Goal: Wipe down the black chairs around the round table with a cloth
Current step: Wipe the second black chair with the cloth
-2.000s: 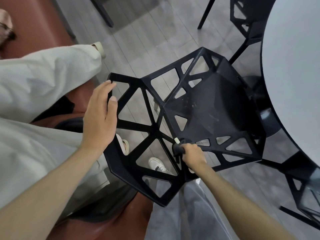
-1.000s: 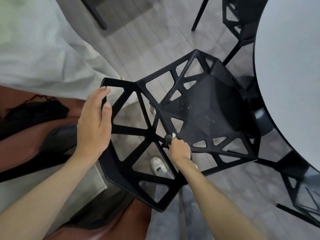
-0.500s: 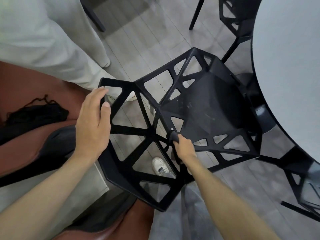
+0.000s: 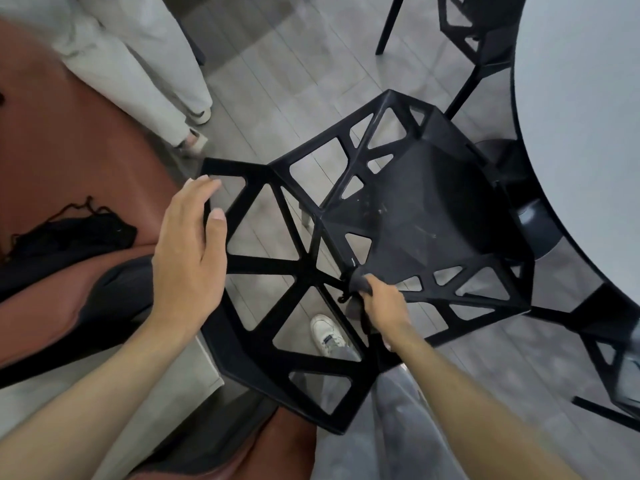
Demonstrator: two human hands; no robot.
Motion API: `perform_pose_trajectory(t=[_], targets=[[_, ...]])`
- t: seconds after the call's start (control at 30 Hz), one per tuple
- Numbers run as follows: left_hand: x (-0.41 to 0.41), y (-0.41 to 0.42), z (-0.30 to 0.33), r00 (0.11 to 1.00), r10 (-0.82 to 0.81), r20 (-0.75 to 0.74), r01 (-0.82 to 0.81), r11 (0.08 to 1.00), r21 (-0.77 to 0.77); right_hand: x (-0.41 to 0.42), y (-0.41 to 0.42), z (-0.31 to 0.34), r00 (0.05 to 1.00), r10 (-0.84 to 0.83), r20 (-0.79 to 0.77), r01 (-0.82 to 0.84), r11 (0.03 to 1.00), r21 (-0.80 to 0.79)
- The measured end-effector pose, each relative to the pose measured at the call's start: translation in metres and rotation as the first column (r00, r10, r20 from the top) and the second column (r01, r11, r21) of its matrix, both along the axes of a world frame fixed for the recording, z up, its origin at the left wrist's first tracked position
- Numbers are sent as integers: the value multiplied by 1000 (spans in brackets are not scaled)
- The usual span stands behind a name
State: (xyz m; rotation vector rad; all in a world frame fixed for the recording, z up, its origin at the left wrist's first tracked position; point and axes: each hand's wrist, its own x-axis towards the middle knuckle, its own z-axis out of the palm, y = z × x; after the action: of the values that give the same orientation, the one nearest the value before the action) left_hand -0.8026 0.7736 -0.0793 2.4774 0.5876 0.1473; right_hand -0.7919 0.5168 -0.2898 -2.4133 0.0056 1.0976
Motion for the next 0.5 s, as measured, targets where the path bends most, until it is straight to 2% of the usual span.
perform_pose_trajectory(t=[0.13,0.2,0.3,0.43,0.5], targets=[[0,-1,1,1000,16,10,-16,999,-28,1,21,12,996,-16,85,10,998,67],[-1,-1,1,999,29,17,-28,999,-30,-7,40,26,987,-83,140,60,985,165],[-1,-2,-1,999,51,9,-50,998,-36,-21,51,36,963,-191,188,149,964,219],[0,0,-2,999,50,8,-50,997,-58,-20,66,40,954,-238,184,169,931,324],[0,1,-3,999,43,13,-42,997,-66,-4,86,35,948,-259,188,193,931,311]])
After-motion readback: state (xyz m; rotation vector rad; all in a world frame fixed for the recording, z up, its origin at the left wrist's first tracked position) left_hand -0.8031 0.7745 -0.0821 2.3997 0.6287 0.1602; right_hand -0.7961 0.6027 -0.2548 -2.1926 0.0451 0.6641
